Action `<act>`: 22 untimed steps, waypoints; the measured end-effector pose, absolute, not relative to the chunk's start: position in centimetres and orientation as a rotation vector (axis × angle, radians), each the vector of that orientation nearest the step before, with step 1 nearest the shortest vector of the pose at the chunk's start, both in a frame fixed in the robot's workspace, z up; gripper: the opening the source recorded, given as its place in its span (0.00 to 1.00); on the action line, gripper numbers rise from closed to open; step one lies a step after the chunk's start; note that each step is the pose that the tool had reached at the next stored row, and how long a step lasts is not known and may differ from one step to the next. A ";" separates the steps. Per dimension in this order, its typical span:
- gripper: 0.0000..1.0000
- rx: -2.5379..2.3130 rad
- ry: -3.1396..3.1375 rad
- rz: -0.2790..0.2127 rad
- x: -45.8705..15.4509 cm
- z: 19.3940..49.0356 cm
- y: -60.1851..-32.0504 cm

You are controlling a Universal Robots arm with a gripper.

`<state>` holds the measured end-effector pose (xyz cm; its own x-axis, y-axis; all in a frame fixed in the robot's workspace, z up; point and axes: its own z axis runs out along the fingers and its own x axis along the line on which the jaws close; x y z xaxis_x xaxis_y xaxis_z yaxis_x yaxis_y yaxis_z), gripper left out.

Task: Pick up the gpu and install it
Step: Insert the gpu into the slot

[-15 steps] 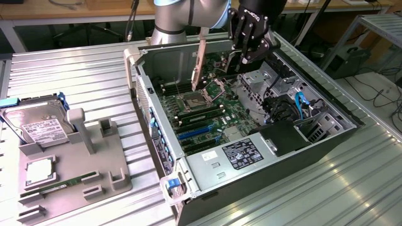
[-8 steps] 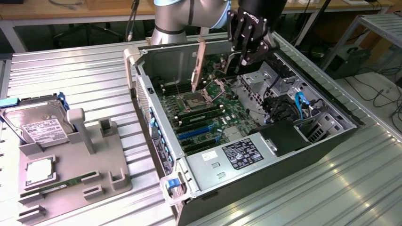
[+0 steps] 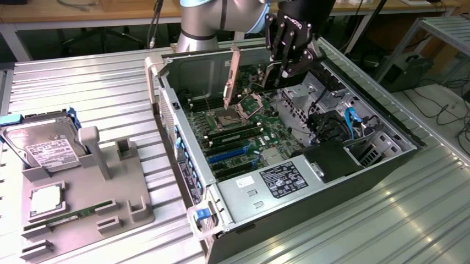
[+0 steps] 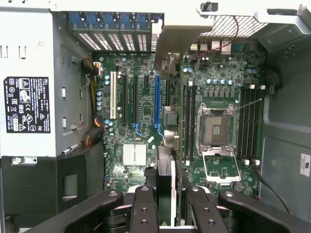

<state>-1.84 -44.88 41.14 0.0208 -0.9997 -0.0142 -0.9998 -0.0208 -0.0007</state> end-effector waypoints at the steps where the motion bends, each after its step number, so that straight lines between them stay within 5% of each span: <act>1: 0.28 -2.237 2.191 0.015 -1.8 41.1 -44.9; 22: 0.28 -2.239 2.189 0.015 -1.8 40.3 -44.9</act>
